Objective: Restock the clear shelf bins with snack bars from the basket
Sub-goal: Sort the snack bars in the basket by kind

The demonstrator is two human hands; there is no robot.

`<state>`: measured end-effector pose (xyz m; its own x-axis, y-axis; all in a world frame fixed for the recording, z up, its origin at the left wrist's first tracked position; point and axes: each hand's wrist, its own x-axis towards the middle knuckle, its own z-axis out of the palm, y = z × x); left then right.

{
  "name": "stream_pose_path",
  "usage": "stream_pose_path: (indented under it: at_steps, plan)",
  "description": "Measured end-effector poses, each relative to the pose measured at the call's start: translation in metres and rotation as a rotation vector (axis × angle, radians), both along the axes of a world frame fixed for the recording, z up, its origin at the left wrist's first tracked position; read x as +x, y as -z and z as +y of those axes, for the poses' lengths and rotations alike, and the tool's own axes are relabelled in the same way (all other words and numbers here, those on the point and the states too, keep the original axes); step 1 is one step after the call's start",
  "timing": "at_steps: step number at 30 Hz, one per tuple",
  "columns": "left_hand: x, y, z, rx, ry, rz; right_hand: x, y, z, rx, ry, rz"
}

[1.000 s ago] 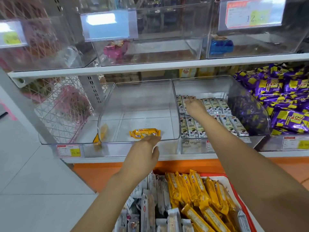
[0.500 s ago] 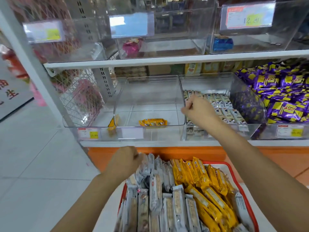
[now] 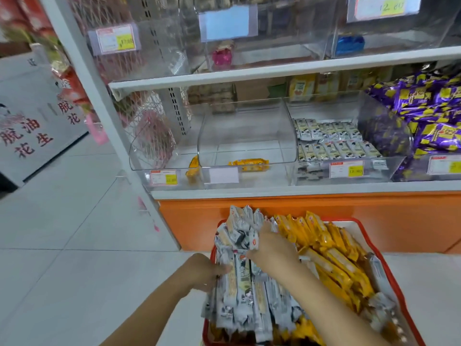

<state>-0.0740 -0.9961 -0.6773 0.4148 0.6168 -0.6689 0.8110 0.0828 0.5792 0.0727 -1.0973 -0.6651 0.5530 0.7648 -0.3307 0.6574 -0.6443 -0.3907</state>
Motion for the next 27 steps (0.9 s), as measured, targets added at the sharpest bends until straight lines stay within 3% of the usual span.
stream_pose_path:
  at_steps: [4, 12, 14, 21, 24, 27]
  plan:
    - [-0.002, 0.009, -0.003, 0.001, -0.059, -0.070, -0.001, 0.007, 0.006, 0.028, 0.075, 0.017]
    - [0.002, 0.020, -0.006, -0.011, -0.074, -0.129, 0.032, -0.007, 0.016, 0.039, 0.139, 0.353]
    - [0.002, 0.016, -0.003, -0.018, -0.107, -0.149, 0.047, -0.014, 0.010, 0.065, 0.121, 0.480]
    - [0.010, 0.022, -0.004, 0.072, -0.051, -0.068, 0.068, -0.036, -0.030, 0.463, 0.138, 1.208]
    - [0.013, 0.018, -0.006, 0.088, -0.139, -0.101, 0.066, -0.035, -0.035, 0.503, 0.130, 1.326]
    - [0.012, 0.004, -0.003, -0.045, -0.209, -0.125, 0.061, -0.032, -0.033, 0.518, 0.156, 1.346]
